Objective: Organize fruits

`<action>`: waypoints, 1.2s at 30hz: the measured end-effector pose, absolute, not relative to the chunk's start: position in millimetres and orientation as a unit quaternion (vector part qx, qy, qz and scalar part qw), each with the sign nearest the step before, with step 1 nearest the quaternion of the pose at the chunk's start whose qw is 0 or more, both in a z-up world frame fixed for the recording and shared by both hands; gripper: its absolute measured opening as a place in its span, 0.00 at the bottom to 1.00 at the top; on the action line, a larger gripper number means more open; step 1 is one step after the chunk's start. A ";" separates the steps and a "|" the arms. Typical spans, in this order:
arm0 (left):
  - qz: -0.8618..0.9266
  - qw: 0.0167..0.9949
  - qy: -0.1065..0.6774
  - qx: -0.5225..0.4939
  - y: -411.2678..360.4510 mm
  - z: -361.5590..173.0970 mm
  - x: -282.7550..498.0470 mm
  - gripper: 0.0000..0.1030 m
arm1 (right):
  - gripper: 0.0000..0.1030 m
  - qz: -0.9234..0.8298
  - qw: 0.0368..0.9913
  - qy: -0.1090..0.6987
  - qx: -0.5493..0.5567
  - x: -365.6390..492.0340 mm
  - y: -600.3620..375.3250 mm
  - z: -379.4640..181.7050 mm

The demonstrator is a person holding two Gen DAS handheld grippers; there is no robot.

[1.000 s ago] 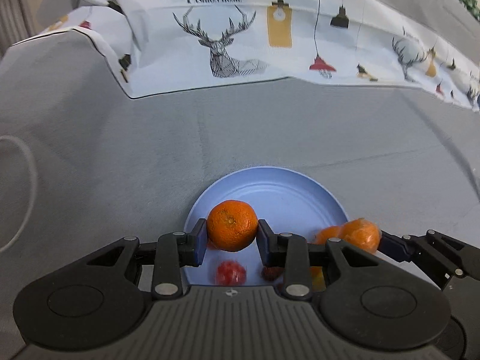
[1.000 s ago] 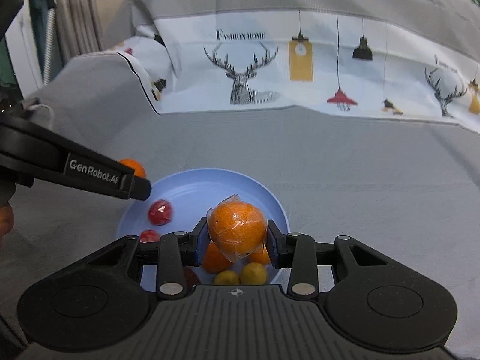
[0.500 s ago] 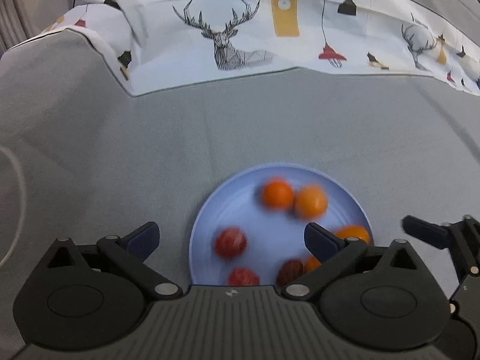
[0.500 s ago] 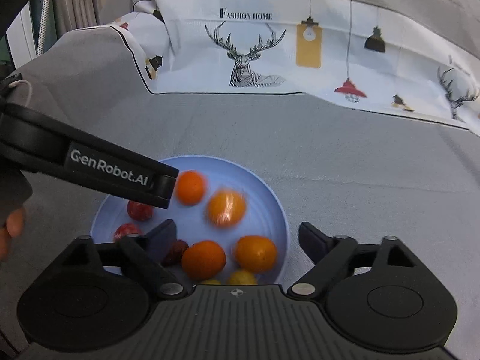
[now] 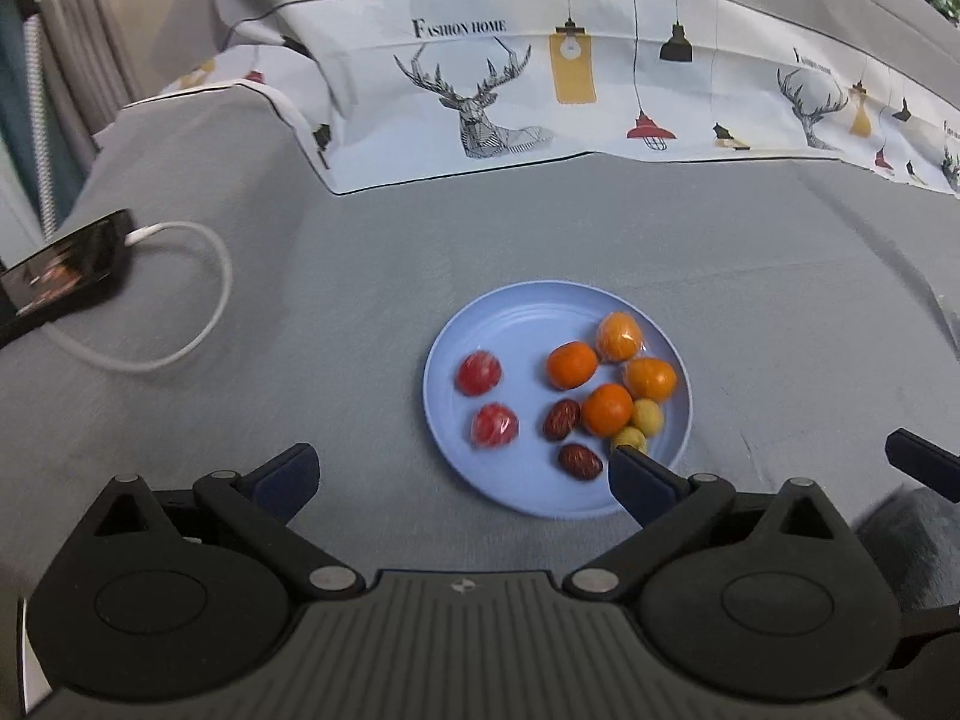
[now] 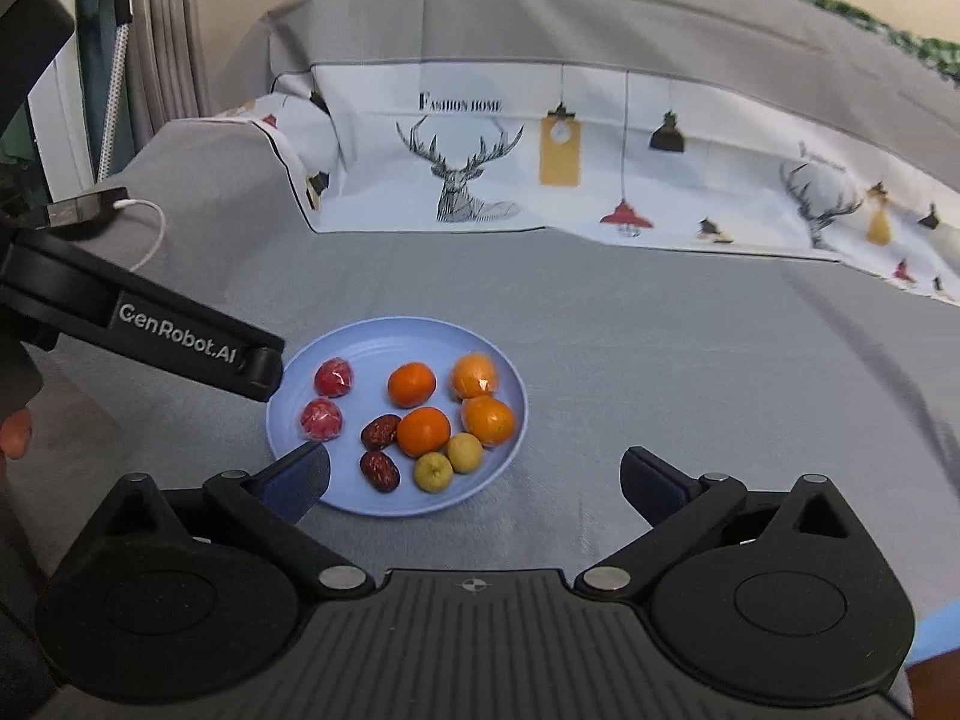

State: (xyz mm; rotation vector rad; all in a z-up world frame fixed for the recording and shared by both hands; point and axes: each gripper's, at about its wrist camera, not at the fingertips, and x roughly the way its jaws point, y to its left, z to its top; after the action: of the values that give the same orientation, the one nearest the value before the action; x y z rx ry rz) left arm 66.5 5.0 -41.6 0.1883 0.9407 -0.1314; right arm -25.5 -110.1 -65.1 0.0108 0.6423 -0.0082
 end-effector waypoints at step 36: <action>-0.043 0.899 0.419 0.118 18.4 -28.5 -18.4 1.00 | 0.99 -0.034 0.967 0.251 0.018 -98.9 -106.1 -51.2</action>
State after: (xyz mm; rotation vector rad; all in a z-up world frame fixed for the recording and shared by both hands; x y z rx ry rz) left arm -18.4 18.4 -28.5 0.2433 0.8674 -0.0894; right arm -98.9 -106.1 -51.2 0.0365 0.5072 -0.0697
